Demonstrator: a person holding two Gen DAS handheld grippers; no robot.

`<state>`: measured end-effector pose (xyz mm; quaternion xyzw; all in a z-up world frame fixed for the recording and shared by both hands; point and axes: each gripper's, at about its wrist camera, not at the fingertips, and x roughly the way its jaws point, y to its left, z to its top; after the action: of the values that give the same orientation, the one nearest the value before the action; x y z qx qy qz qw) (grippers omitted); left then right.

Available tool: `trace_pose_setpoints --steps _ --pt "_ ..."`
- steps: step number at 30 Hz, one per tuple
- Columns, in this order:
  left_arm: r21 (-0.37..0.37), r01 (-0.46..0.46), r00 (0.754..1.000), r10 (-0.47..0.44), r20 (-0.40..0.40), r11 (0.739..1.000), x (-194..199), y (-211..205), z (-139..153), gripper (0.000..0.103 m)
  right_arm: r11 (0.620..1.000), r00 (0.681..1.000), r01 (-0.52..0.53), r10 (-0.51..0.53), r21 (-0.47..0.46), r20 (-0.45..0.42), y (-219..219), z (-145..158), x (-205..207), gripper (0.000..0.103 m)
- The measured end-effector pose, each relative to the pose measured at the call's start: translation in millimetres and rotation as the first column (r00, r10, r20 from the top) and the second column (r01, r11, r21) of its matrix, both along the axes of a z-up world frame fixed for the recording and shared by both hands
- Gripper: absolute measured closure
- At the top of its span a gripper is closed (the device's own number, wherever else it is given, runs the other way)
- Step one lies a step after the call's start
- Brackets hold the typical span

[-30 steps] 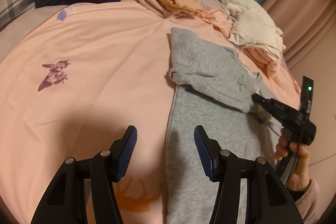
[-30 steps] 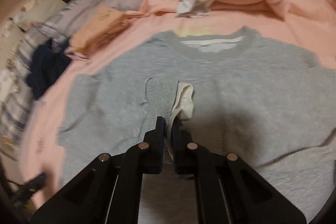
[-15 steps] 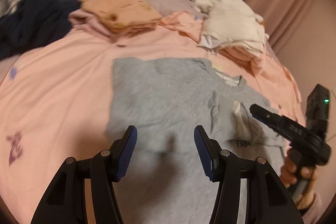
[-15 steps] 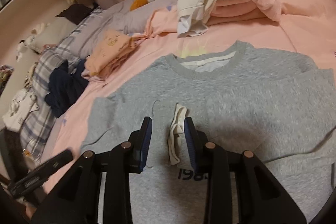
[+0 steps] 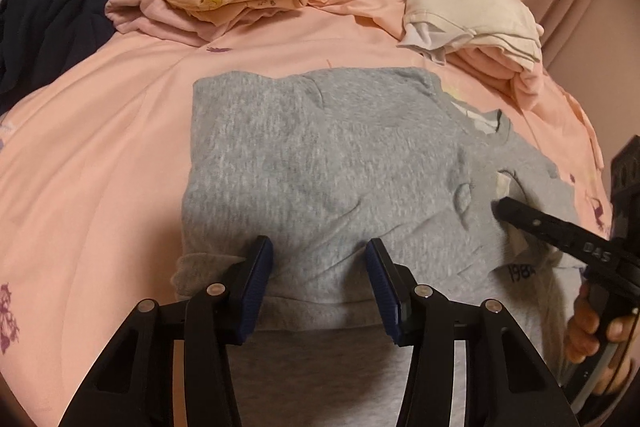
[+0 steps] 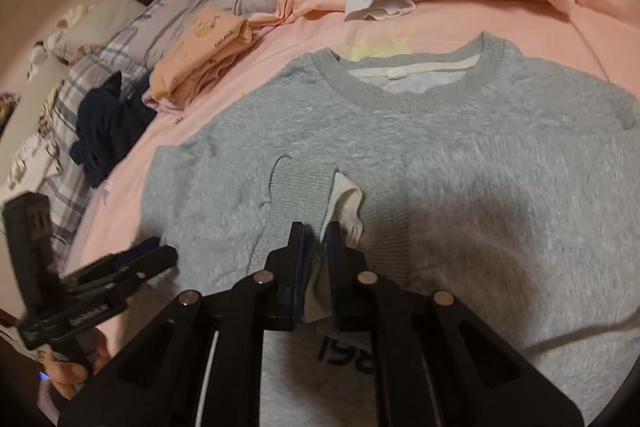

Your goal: Fold small clothes

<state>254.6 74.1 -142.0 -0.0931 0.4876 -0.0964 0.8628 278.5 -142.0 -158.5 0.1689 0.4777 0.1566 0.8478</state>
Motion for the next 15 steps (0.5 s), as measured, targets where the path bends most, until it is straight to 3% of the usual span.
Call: trace_pose_setpoints --steps 1,5,6,9,11,15 --pt "0.001 -0.006 1.000 0.006 -0.001 1.000 -3.7 0.2 2.9 0.052 1.000 1.000 0.002 -0.002 0.019 0.002 -2.8 2.9 -2.9 0.086" --pt "-0.031 -0.001 1.000 0.001 0.003 1.000 -32.6 4.1 16.9 0.052 0.998 0.999 0.008 -0.011 0.068 0.044 -22.3 25.5 -33.8 0.083" --pt "-0.045 0.005 1.000 -0.004 0.007 0.999 -43.8 6.1 19.8 0.052 0.998 0.998 0.012 -0.016 0.069 0.056 -30.7 31.4 -47.0 0.077" --pt "-0.075 0.009 1.000 -0.009 0.007 0.997 -75.9 13.4 25.1 0.048 0.998 0.996 0.032 -0.036 0.048 0.077 -50.5 40.3 -81.6 0.065" --pt "-0.106 -0.012 1.000 0.012 -0.005 0.994 -102.0 22.5 26.0 0.040 0.998 0.994 0.063 -0.064 0.014 0.088 -67.3 44.8 -109.2 0.059" --pt "-0.191 -0.053 0.998 0.046 -0.039 0.980 -140.7 38.5 24.7 0.040 0.992 0.987 0.129 -0.127 -0.010 0.094 -96.3 46.4 -160.3 0.050"
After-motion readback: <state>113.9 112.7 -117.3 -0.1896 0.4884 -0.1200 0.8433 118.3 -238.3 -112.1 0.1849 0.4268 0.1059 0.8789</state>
